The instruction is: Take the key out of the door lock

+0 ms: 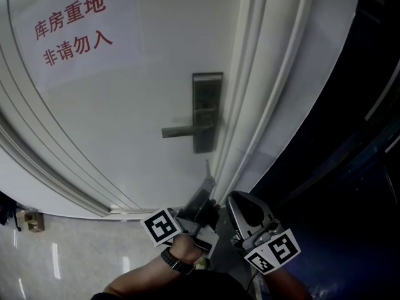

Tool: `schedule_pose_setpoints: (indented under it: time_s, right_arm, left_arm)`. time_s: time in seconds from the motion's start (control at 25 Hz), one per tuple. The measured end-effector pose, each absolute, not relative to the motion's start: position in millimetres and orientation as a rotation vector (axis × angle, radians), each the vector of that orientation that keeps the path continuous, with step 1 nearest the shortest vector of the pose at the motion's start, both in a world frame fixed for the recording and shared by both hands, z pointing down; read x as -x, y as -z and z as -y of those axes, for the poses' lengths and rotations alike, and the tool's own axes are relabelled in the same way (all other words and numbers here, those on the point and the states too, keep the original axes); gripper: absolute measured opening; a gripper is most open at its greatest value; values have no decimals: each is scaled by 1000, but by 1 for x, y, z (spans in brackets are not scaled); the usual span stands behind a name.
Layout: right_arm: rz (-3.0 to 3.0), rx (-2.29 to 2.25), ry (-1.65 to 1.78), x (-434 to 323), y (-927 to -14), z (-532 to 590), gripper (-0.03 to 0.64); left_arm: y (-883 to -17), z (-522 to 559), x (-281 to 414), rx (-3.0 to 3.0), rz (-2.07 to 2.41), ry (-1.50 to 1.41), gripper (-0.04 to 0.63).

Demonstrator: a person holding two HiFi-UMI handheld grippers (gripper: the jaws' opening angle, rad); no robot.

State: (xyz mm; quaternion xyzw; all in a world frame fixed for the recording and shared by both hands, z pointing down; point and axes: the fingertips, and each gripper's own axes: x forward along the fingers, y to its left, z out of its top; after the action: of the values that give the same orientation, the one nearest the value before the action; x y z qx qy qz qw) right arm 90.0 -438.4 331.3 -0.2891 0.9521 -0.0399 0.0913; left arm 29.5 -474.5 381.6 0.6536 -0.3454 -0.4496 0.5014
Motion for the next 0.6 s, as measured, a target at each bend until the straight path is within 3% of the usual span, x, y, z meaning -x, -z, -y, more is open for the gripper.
schedule_pose_setpoints:
  time_s: [0.6]
  right_arm:
    - [-2864, 860, 47, -81, -328, 417, 14]
  left_arm:
    - [-375, 433, -32, -1617, 796, 1062, 8]
